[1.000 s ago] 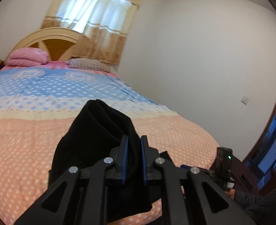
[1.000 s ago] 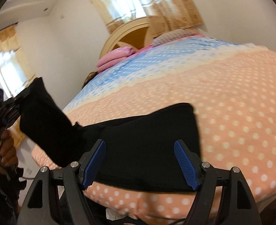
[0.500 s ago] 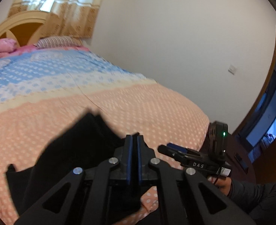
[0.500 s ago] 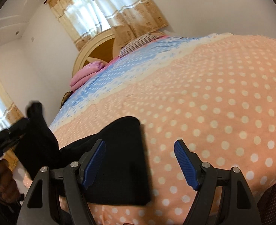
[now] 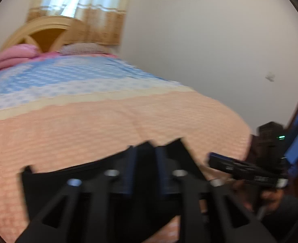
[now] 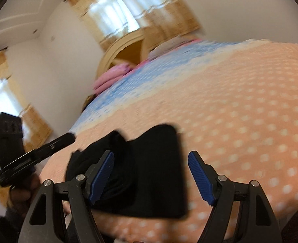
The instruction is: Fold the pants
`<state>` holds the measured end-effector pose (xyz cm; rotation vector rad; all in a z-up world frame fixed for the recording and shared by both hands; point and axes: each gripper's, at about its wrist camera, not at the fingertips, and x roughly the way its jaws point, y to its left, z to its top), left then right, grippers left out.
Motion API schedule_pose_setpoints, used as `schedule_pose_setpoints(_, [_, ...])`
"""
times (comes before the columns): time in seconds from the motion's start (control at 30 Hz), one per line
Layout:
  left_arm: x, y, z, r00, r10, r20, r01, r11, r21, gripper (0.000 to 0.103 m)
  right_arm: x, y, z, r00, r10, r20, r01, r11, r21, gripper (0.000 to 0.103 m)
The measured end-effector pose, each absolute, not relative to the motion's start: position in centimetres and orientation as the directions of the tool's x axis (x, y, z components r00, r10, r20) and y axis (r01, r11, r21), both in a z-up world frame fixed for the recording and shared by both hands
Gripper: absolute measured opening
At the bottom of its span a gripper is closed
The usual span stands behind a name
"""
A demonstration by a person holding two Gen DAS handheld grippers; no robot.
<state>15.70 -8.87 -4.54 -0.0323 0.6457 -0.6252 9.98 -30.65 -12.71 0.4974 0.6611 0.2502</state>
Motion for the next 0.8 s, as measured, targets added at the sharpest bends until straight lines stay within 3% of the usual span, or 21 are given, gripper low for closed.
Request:
schedule_pose_setpoints(0.03, [15.6, -7.8, -4.8, 0.660, -0.510, -0.552, 0.495, 0.847, -0.191, 0.066, 10.2, -29.8, -12.6, 0.753, 0.390, -0.530, -0.087, 0.857, 0.507, 0.077])
schedule_pose_setpoints(0.07, [15.5, -6.5, -5.0, 0.692, -0.476, -0.543, 0.456, 0.871, -0.182, 0.074, 10.3, -28.7, -12.5, 0.739, 0.404, -0.539, -0.112, 0.863, 0.493, 0.077])
schedule_pose_setpoints(0.37, [16.0, -1.1, -8.4, 0.728, -0.372, -0.576, 0.289, 0.928, -0.234, 0.077, 14.4, -24.6, -14.4, 0.605, 0.437, -0.665, -0.075, 0.863, 0.499, 0.076])
schedule_pose_setpoints(0.47, [16.5, -0.7, -9.6, 0.723, -0.355, -0.592, 0.252, 0.934, -0.252, 0.077, 15.2, -23.4, -15.2, 0.563, 0.421, -0.711, -0.079, 0.884, 0.461, 0.052])
schedule_pose_setpoints(0.53, [16.7, -0.3, -10.2, 0.716, -0.357, -0.600, 0.235, 0.932, -0.275, 0.077, 14.6, -22.6, -14.8, 0.574, 0.379, -0.726, -0.098, 0.912, 0.398, 0.024])
schedule_pose_setpoints(0.57, [16.9, -0.2, -10.3, 0.715, -0.359, -0.600, 0.230, 0.931, -0.282, 0.077, 14.2, -22.6, -14.4, 0.581, 0.389, -0.715, -0.117, 0.909, 0.399, 0.018])
schedule_pose_setpoints(0.67, [17.0, -0.1, -10.5, 0.715, -0.363, -0.597, 0.231, 0.929, -0.288, 0.078, 13.1, -22.8, -12.7, 0.627, 0.405, -0.666, -0.157, 0.903, 0.401, 0.014])
schedule_pose_setpoints(0.8, [16.6, -0.3, -10.3, 0.727, -0.348, -0.592, 0.224, 0.935, -0.274, 0.086, 11.8, -22.9, -10.7, 0.678, 0.396, -0.619, -0.186, 0.907, 0.377, 0.013])
